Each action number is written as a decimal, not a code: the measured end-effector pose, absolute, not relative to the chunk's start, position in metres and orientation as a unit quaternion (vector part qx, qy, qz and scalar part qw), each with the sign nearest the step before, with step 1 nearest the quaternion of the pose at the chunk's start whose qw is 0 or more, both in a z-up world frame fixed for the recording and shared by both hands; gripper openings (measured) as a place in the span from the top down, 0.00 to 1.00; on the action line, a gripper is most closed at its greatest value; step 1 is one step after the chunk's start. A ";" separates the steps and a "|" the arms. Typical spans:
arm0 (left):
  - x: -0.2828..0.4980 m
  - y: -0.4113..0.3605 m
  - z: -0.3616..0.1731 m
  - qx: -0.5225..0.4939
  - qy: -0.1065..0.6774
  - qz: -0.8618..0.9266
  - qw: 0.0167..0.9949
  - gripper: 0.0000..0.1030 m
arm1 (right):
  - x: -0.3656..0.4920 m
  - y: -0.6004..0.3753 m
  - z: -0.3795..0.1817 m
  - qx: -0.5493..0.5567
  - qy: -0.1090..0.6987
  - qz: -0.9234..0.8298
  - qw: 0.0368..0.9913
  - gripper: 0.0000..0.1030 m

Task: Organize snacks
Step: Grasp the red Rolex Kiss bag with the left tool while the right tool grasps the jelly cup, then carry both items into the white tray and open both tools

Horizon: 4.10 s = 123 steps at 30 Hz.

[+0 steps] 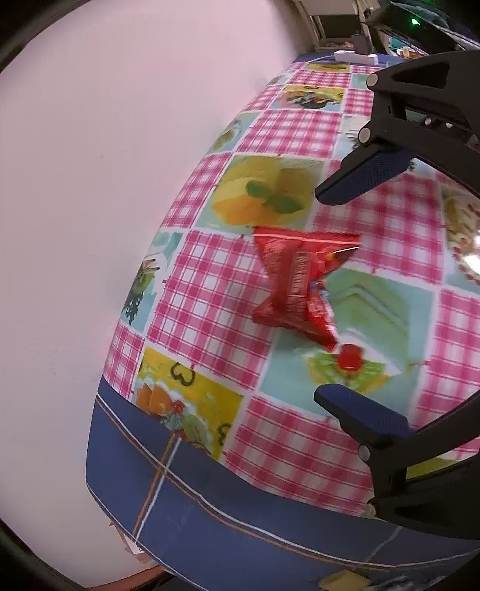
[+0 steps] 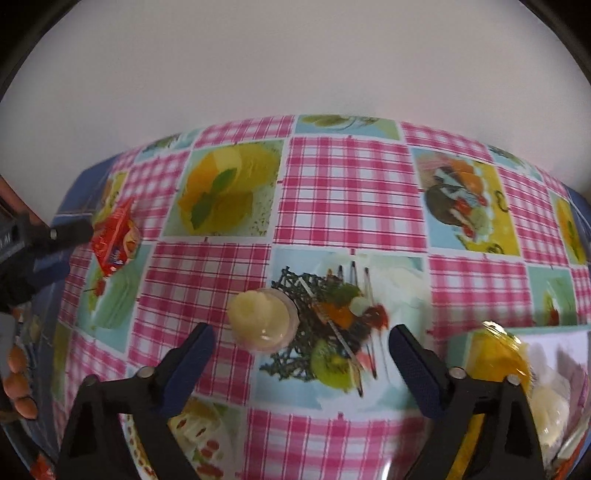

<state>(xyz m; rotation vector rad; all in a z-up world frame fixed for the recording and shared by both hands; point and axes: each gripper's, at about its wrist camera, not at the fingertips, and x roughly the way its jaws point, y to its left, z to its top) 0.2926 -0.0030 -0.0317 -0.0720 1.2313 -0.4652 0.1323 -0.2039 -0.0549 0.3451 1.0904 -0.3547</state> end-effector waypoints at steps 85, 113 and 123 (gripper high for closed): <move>-0.036 -0.187 -0.026 0.015 0.608 -0.371 0.702 0.45 | -0.173 -0.310 -0.021 0.369 0.418 -0.333 0.761 0.61; -0.012 -0.123 0.025 0.067 0.526 -0.266 0.805 0.16 | -0.160 -0.280 -0.012 0.309 0.433 -0.320 0.784 0.38; -0.010 -0.083 0.024 0.134 0.512 -0.177 0.830 0.16 | -0.156 -0.241 -0.010 0.272 0.438 -0.293 0.805 0.14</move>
